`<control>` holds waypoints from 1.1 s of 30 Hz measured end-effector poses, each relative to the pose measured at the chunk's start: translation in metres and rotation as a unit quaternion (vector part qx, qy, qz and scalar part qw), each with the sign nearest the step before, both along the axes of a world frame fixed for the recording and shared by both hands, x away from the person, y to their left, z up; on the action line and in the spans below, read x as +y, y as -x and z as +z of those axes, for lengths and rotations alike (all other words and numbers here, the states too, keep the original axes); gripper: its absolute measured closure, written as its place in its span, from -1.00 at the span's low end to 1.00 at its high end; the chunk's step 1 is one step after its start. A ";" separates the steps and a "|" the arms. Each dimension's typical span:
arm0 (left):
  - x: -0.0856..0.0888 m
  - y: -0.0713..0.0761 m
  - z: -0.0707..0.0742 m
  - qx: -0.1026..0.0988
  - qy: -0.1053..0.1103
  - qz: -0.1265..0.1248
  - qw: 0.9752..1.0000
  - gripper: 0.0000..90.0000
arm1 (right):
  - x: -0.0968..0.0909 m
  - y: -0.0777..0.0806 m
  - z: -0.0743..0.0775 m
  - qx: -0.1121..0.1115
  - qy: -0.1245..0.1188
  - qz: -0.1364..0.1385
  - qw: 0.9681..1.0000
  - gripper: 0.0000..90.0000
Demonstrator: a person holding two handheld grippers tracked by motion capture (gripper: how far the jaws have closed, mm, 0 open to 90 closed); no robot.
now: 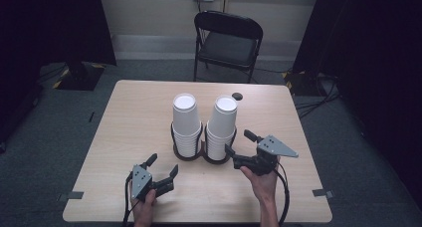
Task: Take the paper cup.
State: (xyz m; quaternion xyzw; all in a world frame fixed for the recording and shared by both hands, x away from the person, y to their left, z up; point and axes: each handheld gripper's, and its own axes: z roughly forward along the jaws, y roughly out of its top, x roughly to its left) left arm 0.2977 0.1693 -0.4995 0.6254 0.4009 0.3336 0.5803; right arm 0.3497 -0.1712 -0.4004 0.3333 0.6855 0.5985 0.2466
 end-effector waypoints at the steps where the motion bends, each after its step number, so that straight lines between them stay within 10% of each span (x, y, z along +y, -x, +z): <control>1: 0.000 0.000 0.000 0.000 0.000 0.000 1.000 -0.64 | 0.001 -0.001 0.002 -0.001 0.002 0.000 1.000 -0.69; 33: 0.000 0.000 0.000 -0.001 -0.002 -0.002 1.000 -0.64 | 0.022 -0.053 0.038 -0.010 0.005 0.011 1.000 -0.70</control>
